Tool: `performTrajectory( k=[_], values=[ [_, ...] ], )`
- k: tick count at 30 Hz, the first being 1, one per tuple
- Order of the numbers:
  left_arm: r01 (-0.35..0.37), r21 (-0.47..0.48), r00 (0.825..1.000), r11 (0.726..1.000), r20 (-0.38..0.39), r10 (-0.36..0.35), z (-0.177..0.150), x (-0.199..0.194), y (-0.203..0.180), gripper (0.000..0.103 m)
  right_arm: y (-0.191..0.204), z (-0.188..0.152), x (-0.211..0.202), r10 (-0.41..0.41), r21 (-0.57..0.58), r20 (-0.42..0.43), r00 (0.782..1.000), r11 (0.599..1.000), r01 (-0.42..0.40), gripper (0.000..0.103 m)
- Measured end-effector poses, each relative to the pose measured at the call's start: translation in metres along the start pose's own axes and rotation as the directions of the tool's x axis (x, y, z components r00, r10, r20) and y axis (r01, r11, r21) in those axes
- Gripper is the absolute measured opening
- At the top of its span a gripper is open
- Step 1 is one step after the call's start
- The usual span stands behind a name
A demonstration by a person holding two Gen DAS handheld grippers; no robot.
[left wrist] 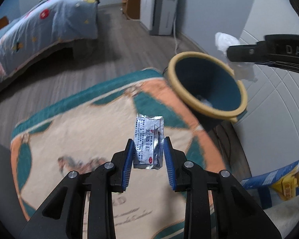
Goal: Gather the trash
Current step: 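Carry the foil packet and tissue over the bin with both tools, then open both tools to drop the packet and tissue into the bin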
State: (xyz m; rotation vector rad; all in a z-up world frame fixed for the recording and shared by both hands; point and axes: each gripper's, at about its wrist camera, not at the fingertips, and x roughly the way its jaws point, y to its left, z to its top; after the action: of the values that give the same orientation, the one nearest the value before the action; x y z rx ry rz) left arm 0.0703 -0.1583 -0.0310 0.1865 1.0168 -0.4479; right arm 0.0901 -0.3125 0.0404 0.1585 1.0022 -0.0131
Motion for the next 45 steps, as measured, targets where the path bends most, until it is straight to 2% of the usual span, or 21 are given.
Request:
performTrajectory(
  k=[3,6,11,15,17,19,23,26,29,30,34,35,39,41,45],
  values=[
    [0.027,0.028,1.000,0.999,0.014,-0.028,0.014,0.005,-0.024,0.032,-0.019,0.004,0.006,0.010,0.000,-0.002,1.000,1.000,-0.010,0.022],
    [0.038,0.095,0.999,0.995,0.023,-0.040,0.027,0.011,-0.050,0.032,-0.040,0.007,0.013,-0.014,-0.001,0.008,1.000,1.000,0.014,0.022],
    [0.067,0.155,0.997,0.986,0.025,-0.072,0.051,0.026,-0.080,0.032,-0.079,0.013,0.035,-0.035,0.021,-0.009,0.999,0.999,0.036,0.022],
    [0.064,0.216,0.998,0.974,0.006,-0.067,0.066,0.046,-0.099,0.032,-0.119,0.014,0.050,0.023,0.132,-0.028,0.999,0.991,-0.019,0.023],
    [0.065,0.239,0.998,0.969,-0.010,-0.065,0.074,0.060,-0.108,0.032,-0.131,0.012,0.056,0.025,0.158,-0.034,0.999,0.987,-0.020,0.023],
    [0.070,0.248,0.997,0.966,-0.033,-0.064,0.079,0.073,-0.112,0.032,-0.142,0.011,0.063,0.033,0.183,-0.040,0.999,0.983,-0.025,0.023],
    [0.033,0.301,0.998,0.953,-0.063,-0.015,0.088,0.101,-0.124,0.032,-0.162,0.007,0.078,0.063,0.246,-0.060,0.996,0.968,-0.046,0.023],
    [0.045,0.291,0.998,0.956,-0.063,-0.027,0.095,0.112,-0.126,0.032,-0.175,0.005,0.088,0.064,0.276,-0.075,0.995,0.960,-0.041,0.023],
    [0.037,0.291,0.998,0.956,-0.055,-0.021,0.098,0.121,-0.126,0.036,-0.184,0.004,0.094,0.098,0.327,-0.065,0.993,0.942,-0.072,0.025],
    [0.034,0.289,0.998,0.957,-0.052,-0.020,0.099,0.122,-0.125,0.042,-0.186,0.004,0.095,0.102,0.335,-0.061,0.993,0.939,-0.076,0.026],
    [0.037,0.268,0.999,0.963,-0.033,-0.029,0.099,0.124,-0.118,0.057,-0.187,0.006,0.096,0.150,0.364,-0.030,0.988,0.922,-0.129,0.047],
    [0.034,0.262,0.999,0.965,-0.026,-0.028,0.098,0.123,-0.116,0.063,-0.186,0.006,0.096,0.152,0.361,-0.024,0.988,0.923,-0.134,0.054],
    [-0.001,0.271,1.000,0.962,0.010,-0.002,0.091,0.113,-0.111,0.085,-0.184,0.007,0.097,0.147,0.343,-0.027,0.989,0.931,-0.129,0.066],
    [-0.022,0.257,0.999,0.966,0.029,0.016,0.089,0.101,-0.108,0.092,-0.183,0.009,0.094,0.133,0.333,-0.027,0.991,0.936,-0.116,0.076],
    [-0.050,0.220,0.998,0.974,0.052,0.039,0.087,0.072,-0.099,0.097,-0.185,0.011,0.076,0.089,0.316,-0.006,0.996,0.945,-0.083,0.090]
  ],
)
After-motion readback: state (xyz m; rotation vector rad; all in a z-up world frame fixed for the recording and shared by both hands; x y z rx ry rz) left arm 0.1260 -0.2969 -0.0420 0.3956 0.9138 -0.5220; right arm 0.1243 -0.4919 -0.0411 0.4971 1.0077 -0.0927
